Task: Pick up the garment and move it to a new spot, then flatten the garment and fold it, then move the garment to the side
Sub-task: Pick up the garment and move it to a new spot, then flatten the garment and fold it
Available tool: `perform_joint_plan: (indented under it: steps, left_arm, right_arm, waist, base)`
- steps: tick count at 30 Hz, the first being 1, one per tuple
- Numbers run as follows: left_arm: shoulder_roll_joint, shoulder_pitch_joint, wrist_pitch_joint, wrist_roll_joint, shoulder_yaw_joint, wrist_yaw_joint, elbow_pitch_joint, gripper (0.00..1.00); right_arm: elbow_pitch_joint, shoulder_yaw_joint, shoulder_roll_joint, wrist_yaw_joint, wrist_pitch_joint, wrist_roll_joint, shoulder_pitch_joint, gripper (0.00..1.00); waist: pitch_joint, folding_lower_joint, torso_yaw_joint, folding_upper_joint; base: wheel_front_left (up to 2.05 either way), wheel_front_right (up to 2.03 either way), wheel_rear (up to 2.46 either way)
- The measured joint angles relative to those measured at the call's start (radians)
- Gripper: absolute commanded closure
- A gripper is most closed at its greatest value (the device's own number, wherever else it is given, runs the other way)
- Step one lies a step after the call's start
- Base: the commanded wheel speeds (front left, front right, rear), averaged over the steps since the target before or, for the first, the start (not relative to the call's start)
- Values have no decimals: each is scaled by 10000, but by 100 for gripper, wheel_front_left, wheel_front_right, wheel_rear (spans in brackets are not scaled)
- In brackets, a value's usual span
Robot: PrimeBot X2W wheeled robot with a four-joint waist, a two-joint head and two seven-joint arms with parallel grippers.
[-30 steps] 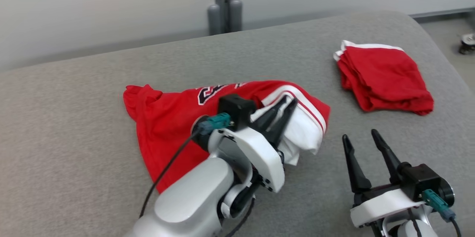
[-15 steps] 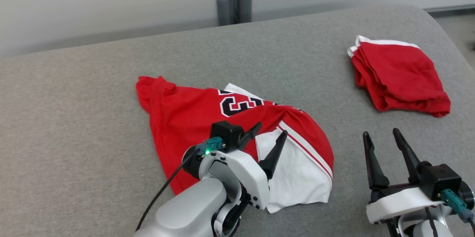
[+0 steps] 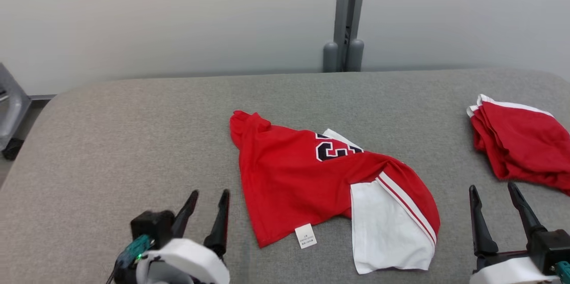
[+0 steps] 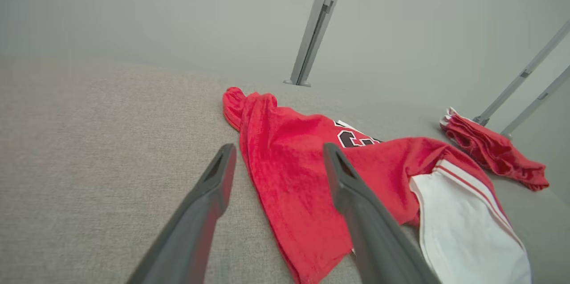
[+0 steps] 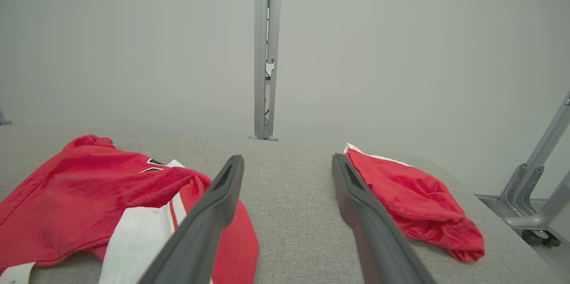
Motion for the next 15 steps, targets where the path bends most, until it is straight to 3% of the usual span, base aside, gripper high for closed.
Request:
perform_joint_plan:
  steps: [6, 15]
  left_arm:
    - [-12, 2214, -15, 1802, 2368, 123, -1145, 0]
    - [-865, 3937, -15, 3808, 4897, -1053, -1221, 0]
  right_arm:
    - [-144, -351, 4, -2, 0, -203, 495, 0]
    - [-36, -309, 2, -2, 0, -48, 1038, 0]
  waist:
    - [-407, 0, 504, 0]
    - [-654, 0, 617, 0]
  base:
    - [0, 0, 0]
    - [0, 0, 0]
